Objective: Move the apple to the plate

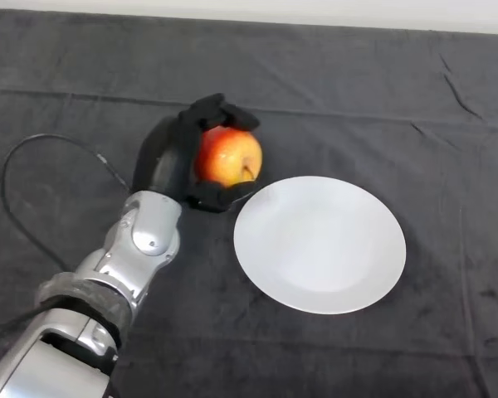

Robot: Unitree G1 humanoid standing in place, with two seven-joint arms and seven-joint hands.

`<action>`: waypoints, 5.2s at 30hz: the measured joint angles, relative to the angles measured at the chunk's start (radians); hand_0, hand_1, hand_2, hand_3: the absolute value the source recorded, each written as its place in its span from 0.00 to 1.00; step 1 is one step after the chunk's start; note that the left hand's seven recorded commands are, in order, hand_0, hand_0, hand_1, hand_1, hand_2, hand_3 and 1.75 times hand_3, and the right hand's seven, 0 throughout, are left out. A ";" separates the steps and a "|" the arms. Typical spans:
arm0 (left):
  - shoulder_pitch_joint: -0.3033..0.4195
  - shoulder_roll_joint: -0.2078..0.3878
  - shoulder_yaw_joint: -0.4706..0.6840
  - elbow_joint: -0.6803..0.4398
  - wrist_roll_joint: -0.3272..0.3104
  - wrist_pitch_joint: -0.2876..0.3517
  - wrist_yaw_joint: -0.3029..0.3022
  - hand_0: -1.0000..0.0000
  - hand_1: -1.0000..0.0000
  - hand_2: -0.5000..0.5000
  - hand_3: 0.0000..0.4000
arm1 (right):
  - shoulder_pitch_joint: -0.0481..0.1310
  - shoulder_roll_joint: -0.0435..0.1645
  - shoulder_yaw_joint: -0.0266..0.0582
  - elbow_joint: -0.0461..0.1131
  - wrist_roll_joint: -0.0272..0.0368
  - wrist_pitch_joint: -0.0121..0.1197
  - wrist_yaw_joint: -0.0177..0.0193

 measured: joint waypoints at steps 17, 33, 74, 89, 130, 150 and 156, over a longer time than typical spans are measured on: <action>0.022 -0.003 -0.190 -0.154 0.010 -0.019 0.027 0.00 0.00 0.50 1.00 | -0.006 -0.002 0.0001 0.000 -0.0001 -0.001 0.0000; 0.092 -0.006 -0.392 -0.232 -0.017 0.027 0.020 0.00 0.00 0.50 1.00 | -0.009 -0.004 0.0001 -0.001 -0.0002 -0.004 0.0000; 0.094 0.057 -0.395 -0.308 -0.132 0.074 -0.078 1.00 1.00 0.50 0.00 | -0.011 -0.005 0.0002 -0.001 -0.0001 -0.009 0.0000; 0.094 0.125 -0.210 -0.307 -0.198 0.010 -0.052 1.00 1.00 0.50 0.00 | -0.011 -0.005 0.0000 -0.001 0.0000 -0.009 -0.0001; 0.314 0.418 0.291 -0.327 -0.322 -0.098 -0.025 1.00 1.00 0.50 0.00 | 0.001 0.001 -0.0011 0.001 0.0003 0.005 -0.0001; 0.493 0.466 0.500 -0.431 -0.382 -0.101 0.009 1.00 1.00 0.50 0.00 | 0.005 0.003 -0.0006 0.002 0.0004 0.009 0.0001; 0.528 0.466 0.538 -0.430 -0.386 -0.101 0.026 1.00 1.00 0.50 0.00 | 0.007 0.004 -0.0008 0.002 0.0009 0.011 -0.0003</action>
